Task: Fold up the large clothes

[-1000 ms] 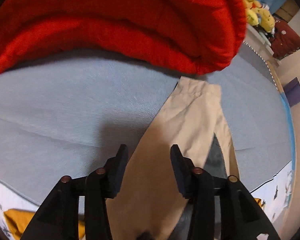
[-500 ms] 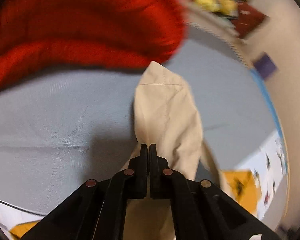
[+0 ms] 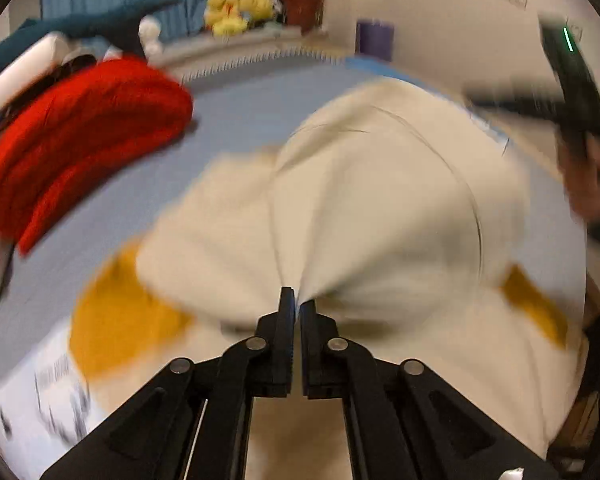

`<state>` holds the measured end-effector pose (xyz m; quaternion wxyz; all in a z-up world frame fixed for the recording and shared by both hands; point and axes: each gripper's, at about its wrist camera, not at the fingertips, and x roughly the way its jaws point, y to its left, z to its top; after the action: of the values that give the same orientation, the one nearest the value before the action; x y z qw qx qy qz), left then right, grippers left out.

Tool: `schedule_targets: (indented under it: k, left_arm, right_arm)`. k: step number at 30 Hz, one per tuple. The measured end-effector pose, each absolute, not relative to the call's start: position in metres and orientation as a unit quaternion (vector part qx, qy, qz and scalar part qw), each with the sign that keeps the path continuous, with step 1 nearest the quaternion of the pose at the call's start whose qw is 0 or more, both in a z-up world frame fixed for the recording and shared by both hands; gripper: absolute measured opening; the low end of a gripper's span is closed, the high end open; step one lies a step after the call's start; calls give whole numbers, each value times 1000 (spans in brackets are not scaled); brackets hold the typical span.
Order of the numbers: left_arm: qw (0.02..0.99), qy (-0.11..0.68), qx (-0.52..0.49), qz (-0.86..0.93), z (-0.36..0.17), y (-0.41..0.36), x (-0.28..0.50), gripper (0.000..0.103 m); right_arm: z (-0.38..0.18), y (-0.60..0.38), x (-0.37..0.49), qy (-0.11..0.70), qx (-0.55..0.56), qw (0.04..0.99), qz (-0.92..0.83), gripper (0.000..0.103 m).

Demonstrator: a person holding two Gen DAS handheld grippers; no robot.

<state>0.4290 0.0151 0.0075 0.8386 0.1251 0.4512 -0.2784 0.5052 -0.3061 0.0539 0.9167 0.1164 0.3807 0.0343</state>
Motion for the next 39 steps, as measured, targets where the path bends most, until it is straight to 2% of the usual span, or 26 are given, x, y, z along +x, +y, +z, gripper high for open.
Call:
schedule_targets:
  k: [2, 4, 8, 12, 15, 25, 26, 28, 29, 30, 31, 33, 36, 39]
  left_arm:
    - [831, 493, 104, -237, -7, 30, 402, 6]
    - [836, 509, 55, -197, -9, 46, 390, 6]
    - [835, 519, -127, -130, -19, 84, 379, 9]
    - [801, 532, -251, -107, -42, 103, 399, 26]
    - [773, 543, -305, -118, -60, 110, 403, 41]
    - [686, 578, -433, -84, -126, 122, 414, 42]
    - [684, 579, -435, -88, -127, 120, 415, 42]
    - [683, 580, -434, -90, -127, 117, 415, 37]
    - [684, 577, -437, -92, -128, 117, 415, 31]
    - [684, 575, -439, -96, -129, 116, 415, 12]
    - [685, 572, -439, -104, -127, 116, 416, 0]
    - [699, 563, -426, -113, -119, 113, 418, 0]
    - [745, 531, -383, -127, -85, 111, 418, 0]
    - [775, 540, -311, -106, -75, 101, 420, 0]
  right_arm:
    - [56, -297, 504, 378, 149, 911, 71, 47]
    - [48, -286, 506, 399, 170, 895, 103, 49]
    - [14, -256, 508, 467, 175, 855, 142, 50]
    - [-34, -234, 510, 544, 176, 806, 154, 50]
    - [-62, -226, 513, 575, 185, 782, 155, 50]
    - [-121, -209, 520, 609, 263, 727, 179, 49]
    - [-124, -208, 519, 607, 267, 725, 183, 49]
    - [-127, -204, 518, 606, 269, 725, 189, 43]
    - [-129, -202, 518, 605, 269, 724, 193, 28]
    - [-130, -201, 518, 604, 269, 724, 198, 15]
    - [-129, -200, 517, 602, 268, 725, 198, 13]
    - [-123, -203, 516, 589, 263, 742, 183, 2]
    - [-102, -211, 515, 554, 264, 771, 168, 1]
    - [-117, -210, 515, 596, 218, 762, 126, 2]
